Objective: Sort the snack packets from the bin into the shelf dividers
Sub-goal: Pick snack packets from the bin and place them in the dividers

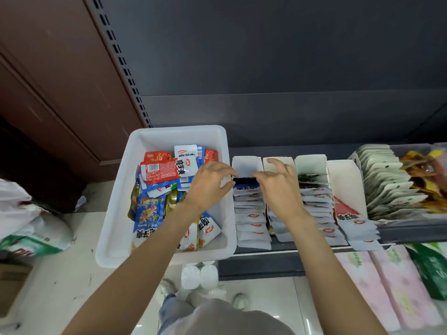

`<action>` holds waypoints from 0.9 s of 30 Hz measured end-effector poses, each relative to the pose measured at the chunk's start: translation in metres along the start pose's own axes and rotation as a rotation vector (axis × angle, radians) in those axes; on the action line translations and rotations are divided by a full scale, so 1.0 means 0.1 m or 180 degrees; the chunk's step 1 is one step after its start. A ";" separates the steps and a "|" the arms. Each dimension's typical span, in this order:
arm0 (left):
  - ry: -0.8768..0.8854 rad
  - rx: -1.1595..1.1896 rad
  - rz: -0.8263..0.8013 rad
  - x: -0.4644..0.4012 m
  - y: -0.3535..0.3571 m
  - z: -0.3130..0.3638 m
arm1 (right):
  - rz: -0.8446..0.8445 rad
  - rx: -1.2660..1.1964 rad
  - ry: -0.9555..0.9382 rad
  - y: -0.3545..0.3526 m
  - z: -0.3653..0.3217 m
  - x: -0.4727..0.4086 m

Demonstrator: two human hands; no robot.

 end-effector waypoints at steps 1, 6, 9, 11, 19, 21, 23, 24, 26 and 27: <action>-0.0028 0.0042 0.0033 0.05 -0.02 -0.02 | -0.0013 0.0060 -0.0068 0.01 -0.02 0.02; -0.0671 0.0288 0.0476 0.58 -0.26 -0.26 | 0.0075 -0.0813 -0.0302 -0.25 -0.32 0.10; -0.1042 -0.0118 0.0276 0.95 -0.44 -0.51 | -0.0380 -0.1429 -0.0428 -0.26 -0.70 0.12; -0.1262 -0.0364 0.0099 1.15 -0.55 -0.63 | -0.1030 -0.1595 -0.0543 -0.14 -1.02 0.10; -0.2047 -0.0891 -0.1317 1.41 -0.48 -0.76 | -0.1928 -0.1057 -0.1107 0.75 -1.96 -0.13; -0.1945 -0.0870 -0.1320 1.43 -0.45 -0.79 | -0.1972 -0.0630 -0.1339 0.85 -2.02 -0.15; -0.1748 -0.0871 -0.1308 1.45 -0.45 -0.79 | -0.1897 -0.0350 -0.1458 0.87 -1.99 -0.11; -0.1649 -0.0826 -0.1276 1.46 -0.46 -0.79 | -0.1833 -0.0319 -0.1450 0.85 -1.95 -0.08; -0.1600 -0.0556 -0.1104 1.46 -0.47 -0.80 | -0.1801 -0.0339 -0.1348 0.80 -1.83 -0.02; -0.1639 -0.0411 -0.1016 1.46 -0.47 -0.81 | -0.1836 -0.0338 -0.1298 0.76 -1.77 0.00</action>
Point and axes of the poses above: each hand's wrist, its own x-axis away from the middle knuckle, its own y-axis out of the palm, z = x × y, the point moved 2 cm from there along -x, towards the middle knuckle, and after that the axes turned 9 degrees about y, right-handed, at the moved point
